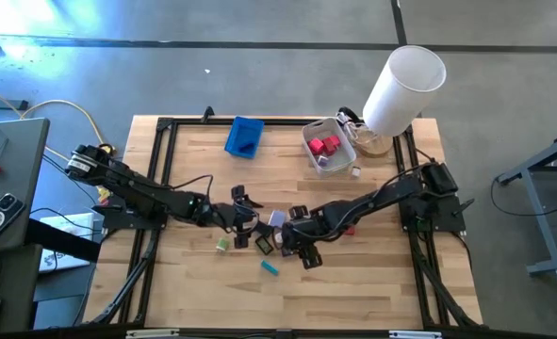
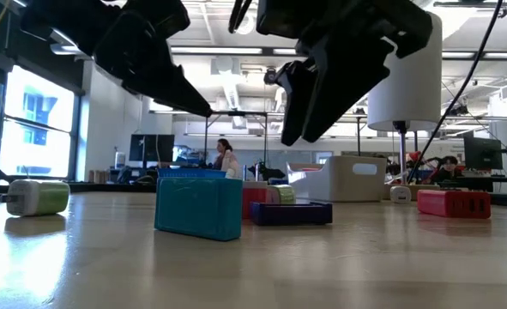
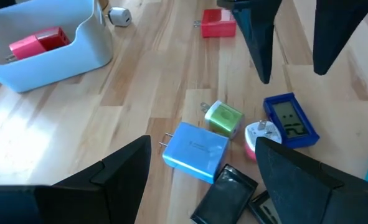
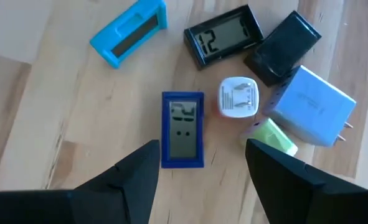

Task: Pick & Place Office items
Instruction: Put the dark blue digital timer into the blue bin

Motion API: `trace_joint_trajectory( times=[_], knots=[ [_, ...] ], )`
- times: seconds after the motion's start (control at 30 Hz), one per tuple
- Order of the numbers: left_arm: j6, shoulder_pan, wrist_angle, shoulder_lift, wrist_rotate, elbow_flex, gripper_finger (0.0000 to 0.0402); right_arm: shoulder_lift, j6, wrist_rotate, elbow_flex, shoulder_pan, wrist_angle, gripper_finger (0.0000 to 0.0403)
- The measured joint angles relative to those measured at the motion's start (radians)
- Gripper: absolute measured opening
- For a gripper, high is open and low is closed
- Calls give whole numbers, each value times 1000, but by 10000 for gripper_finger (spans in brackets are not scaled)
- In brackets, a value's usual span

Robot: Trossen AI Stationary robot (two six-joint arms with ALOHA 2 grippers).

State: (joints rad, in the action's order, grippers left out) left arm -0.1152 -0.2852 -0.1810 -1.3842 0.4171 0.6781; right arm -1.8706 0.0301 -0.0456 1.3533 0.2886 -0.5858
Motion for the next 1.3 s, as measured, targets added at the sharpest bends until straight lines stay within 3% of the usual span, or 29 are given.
trace_joint_trajectory(
  times=[0.23,0.57,1.3],
  knots=[
    [-41,-4,1,0,0,0,280,-26,-19,-6,-2,51,-6,227],
    [-101,-4,16,-3,1,0,280,-102,36,-60,0,37,49,227],
    [-104,1,43,-40,0,0,280,-191,3,14,3,-28,43,212]
  ],
)
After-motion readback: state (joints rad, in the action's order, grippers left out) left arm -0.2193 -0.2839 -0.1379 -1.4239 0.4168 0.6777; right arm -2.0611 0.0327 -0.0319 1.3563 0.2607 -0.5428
